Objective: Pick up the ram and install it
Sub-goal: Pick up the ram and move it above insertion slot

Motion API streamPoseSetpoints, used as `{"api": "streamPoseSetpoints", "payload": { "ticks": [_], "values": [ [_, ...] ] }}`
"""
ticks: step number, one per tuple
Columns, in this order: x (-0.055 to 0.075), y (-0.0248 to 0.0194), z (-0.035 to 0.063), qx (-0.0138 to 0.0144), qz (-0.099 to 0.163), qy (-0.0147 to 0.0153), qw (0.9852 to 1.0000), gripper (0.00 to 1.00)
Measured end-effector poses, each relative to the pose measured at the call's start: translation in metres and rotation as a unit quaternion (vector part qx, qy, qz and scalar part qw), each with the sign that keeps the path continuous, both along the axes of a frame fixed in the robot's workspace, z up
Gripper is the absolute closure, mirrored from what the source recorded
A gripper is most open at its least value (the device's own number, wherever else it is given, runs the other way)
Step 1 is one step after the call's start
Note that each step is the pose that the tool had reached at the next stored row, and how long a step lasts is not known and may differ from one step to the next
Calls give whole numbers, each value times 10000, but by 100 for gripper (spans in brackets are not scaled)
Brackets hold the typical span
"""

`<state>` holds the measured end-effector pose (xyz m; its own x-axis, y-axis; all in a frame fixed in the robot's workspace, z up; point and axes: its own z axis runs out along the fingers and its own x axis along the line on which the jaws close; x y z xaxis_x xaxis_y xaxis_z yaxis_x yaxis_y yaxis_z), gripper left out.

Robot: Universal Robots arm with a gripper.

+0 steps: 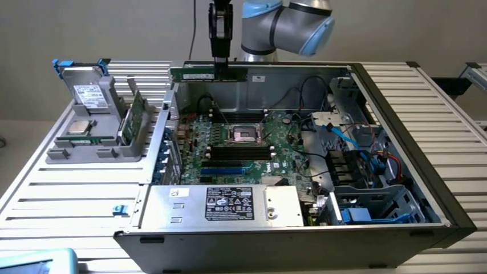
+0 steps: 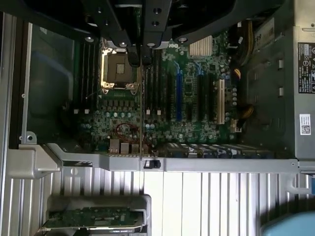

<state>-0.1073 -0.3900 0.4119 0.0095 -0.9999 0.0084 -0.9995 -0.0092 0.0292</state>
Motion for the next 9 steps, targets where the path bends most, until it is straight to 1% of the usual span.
{"api": "streamPoseSetpoints", "payload": {
  "ticks": [6,9],
  "values": [
    [98,14,-36,1,-77,-2,10000,87],
    [146,32,-44,0,-103,-4,9999,87]
  ]
}}
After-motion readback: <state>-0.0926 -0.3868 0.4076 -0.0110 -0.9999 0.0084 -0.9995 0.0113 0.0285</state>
